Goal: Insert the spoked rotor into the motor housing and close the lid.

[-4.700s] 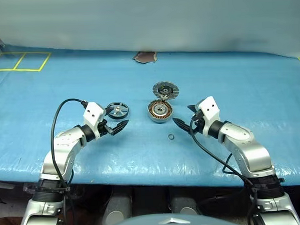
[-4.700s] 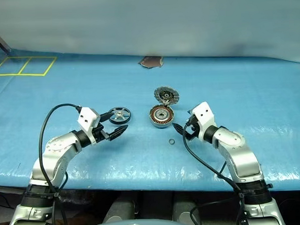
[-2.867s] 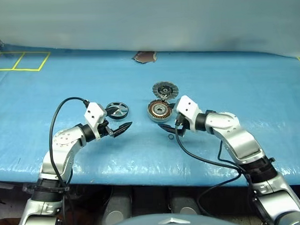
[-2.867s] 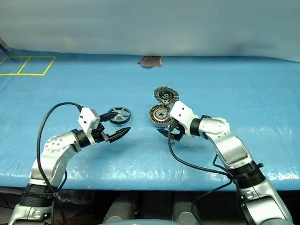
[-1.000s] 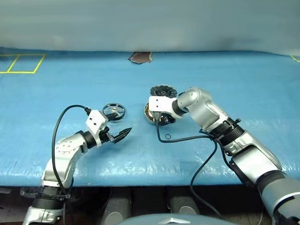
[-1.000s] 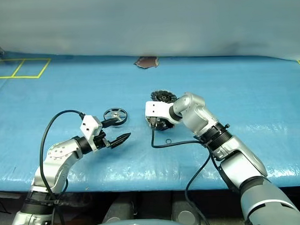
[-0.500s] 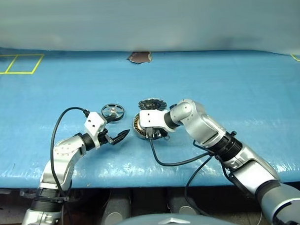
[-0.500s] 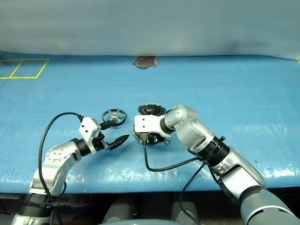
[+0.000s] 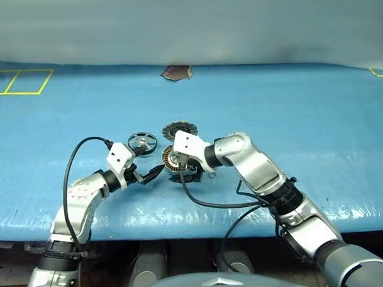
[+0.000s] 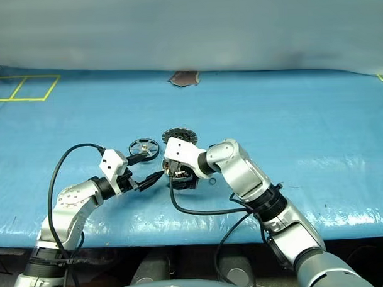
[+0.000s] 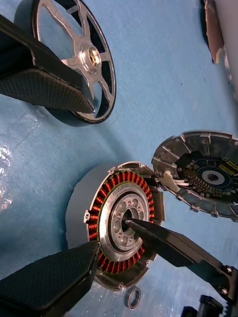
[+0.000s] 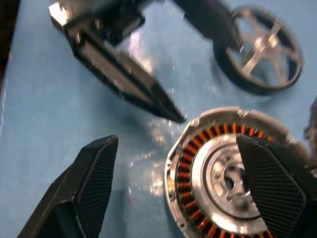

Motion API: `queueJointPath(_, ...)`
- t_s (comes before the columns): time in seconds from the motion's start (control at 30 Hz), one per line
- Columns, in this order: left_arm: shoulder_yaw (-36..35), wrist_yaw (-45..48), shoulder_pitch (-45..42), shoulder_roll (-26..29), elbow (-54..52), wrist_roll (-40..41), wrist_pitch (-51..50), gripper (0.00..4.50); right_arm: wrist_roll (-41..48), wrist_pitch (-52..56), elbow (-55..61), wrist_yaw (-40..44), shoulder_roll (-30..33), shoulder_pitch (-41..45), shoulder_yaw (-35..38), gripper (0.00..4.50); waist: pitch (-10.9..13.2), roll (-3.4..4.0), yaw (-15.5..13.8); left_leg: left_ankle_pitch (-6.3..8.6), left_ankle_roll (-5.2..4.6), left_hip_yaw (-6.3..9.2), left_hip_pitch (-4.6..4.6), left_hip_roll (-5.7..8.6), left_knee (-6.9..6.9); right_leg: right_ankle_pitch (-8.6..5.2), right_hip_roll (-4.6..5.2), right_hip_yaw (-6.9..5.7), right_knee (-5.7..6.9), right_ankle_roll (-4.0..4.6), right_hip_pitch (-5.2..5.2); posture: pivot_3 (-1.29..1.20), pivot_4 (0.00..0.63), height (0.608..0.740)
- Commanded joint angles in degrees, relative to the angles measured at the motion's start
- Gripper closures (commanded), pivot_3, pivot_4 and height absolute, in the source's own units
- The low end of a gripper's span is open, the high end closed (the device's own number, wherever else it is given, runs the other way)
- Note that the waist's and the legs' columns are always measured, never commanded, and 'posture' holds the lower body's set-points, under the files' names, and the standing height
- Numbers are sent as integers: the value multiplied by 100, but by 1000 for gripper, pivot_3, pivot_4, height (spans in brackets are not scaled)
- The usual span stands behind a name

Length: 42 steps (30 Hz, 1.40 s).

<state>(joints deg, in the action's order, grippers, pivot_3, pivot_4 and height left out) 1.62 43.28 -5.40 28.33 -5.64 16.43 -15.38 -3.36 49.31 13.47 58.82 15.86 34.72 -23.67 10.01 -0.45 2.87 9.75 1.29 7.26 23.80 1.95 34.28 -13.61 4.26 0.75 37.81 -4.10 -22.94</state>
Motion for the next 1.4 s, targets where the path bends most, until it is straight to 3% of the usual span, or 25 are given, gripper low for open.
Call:
queueJointPath(0.03, -47, 91, -71, 2, -215, 96, 76, 0, 266, 11, 730, -516, 117, -329, 712, 470, 0, 0, -48, 0, 0, 0, 0, 1, -4, 0, 0, 0, -2, 1, -1, 0, 150, 740)
queueJointPath(0.3, -54, 460, -123, 39, -222, 360, -54, 0, 626, -679, 1231, -1455, 342, -2059, 1629, 470, 1, -2, -137, 1, 0, -7, 3, 6, -10, -5, 10, -1, -8, 4, -1, 0, 150, 740)
queueJointPath(0.47, -40, 659, -200, 81, -197, 438, -93, 0, 1370, -648, 1617, -1527, 231, -2934, 2035, 470, 1, -3, -106, 1, 0, -14, 0, 0, -10, -7, 9, -1, -7, 6, -2, 0, 150, 740)
queueJointPath(0.73, 57, 839, -306, 95, -98, 488, -274, 0, 1406, -993, 1014, -2083, 231, -3049, 2039, 470, 1, -4, -105, -1, 0, -22, -3, -5, 9, -17, 9, -1, -6, 25, 10, 0, 150, 740)
queueJointPath(1.3, 29, 855, -247, 153, -133, 463, -286, 0, 1211, -1009, 659, -2408, 779, -3326, 1466, 470, 2, -5, -139, -1, -1, -22, -2, -5, 4, -20, 8, -1, -6, 30, 8, 0, 150, 740)
queueJointPath(1.4, 39, 851, -285, 171, -104, 435, -297, 0, 1214, -1038, 579, -2462, 792, -3313, 1439, 1090, 1, -5, -140, -1, -1, -22, -2, -5, 4, -20, 8, -1, -6, 30, 10, 0, 150, 740)
